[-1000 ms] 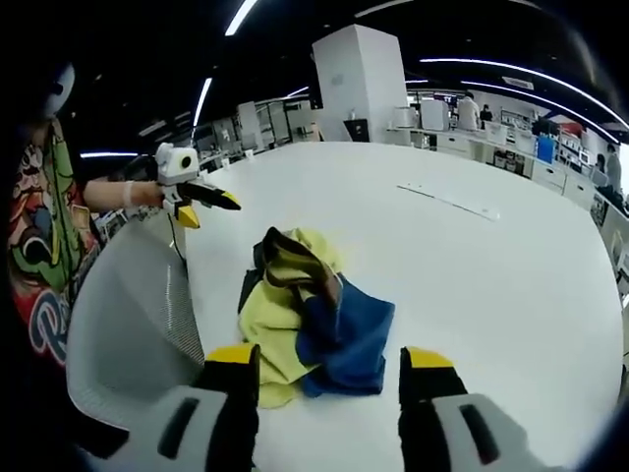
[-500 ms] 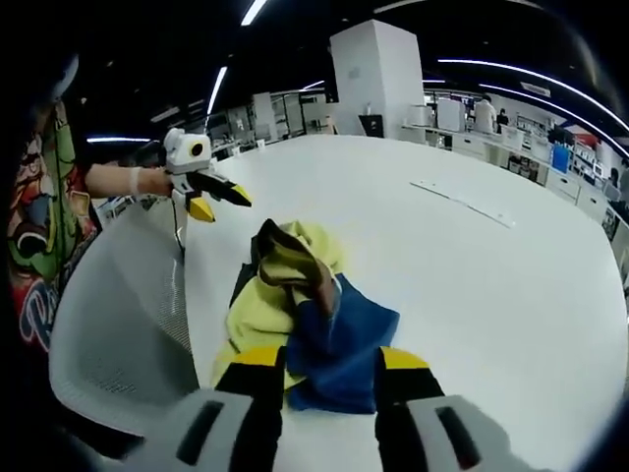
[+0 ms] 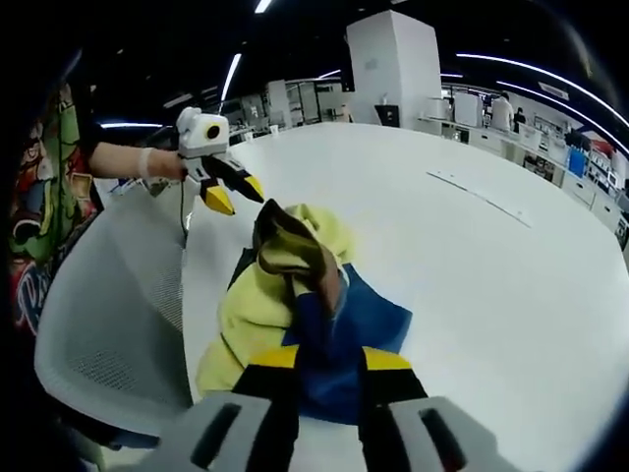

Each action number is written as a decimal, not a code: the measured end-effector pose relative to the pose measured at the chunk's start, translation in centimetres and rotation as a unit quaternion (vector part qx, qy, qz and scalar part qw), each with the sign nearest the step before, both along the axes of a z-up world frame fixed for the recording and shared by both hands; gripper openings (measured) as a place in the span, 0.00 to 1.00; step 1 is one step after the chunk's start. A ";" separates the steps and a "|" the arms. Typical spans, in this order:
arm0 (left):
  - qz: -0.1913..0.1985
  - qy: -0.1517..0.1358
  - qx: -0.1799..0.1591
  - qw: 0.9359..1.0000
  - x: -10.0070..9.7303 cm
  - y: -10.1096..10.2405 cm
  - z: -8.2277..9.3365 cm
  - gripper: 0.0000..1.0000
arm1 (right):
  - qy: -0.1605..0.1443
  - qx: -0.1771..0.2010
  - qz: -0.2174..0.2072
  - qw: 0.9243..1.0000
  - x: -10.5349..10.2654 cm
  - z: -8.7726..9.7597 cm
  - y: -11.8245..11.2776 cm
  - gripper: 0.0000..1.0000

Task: Fold the garment on the visible template until the final outline fits inside the template.

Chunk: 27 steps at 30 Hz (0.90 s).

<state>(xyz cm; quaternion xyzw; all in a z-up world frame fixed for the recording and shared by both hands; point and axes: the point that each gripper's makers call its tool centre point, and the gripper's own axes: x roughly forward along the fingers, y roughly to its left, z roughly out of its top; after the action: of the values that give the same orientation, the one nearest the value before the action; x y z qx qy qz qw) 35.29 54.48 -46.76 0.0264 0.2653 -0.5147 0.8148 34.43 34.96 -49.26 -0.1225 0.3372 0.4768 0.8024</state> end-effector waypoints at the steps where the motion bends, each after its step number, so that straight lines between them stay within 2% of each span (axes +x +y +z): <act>1: 0.001 0.001 -0.001 1.000 0.1 -0.5 0.2 0.27 | 0.003 0.000 0.001 1.000 0.1 -0.1 0.1 0.16; 8: -0.011 0.008 0.015 1.000 0.2 -0.8 -1.3 0.25 | 0.003 -0.005 0.015 1.000 0.0 -0.6 0.4 0.14; 11: -0.011 0.008 0.013 1.000 0.2 -1.2 -1.0 0.24 | 0.004 -0.012 0.022 1.000 -0.2 -0.8 0.4 0.11; 19: -0.008 0.025 0.015 1.000 0.3 -1.0 -1.8 0.14 | 0.001 -0.011 0.029 1.000 -0.4 -0.7 0.6 0.06; 23: -0.008 0.028 0.018 0.999 0.2 -1.0 -2.2 0.12 | -0.004 -0.010 0.033 0.999 -0.3 -0.6 0.6 0.03; 27: -0.003 0.036 0.021 0.999 0.1 -0.8 -2.4 0.05 | 0.000 -0.009 0.033 0.999 -0.4 -0.7 0.6 0.00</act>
<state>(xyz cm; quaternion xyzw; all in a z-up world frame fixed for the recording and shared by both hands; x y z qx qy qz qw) 35.35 53.64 -49.18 0.0255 0.3054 -0.5125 0.8021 33.98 35.52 -49.97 -0.1411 0.3369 0.5003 0.7850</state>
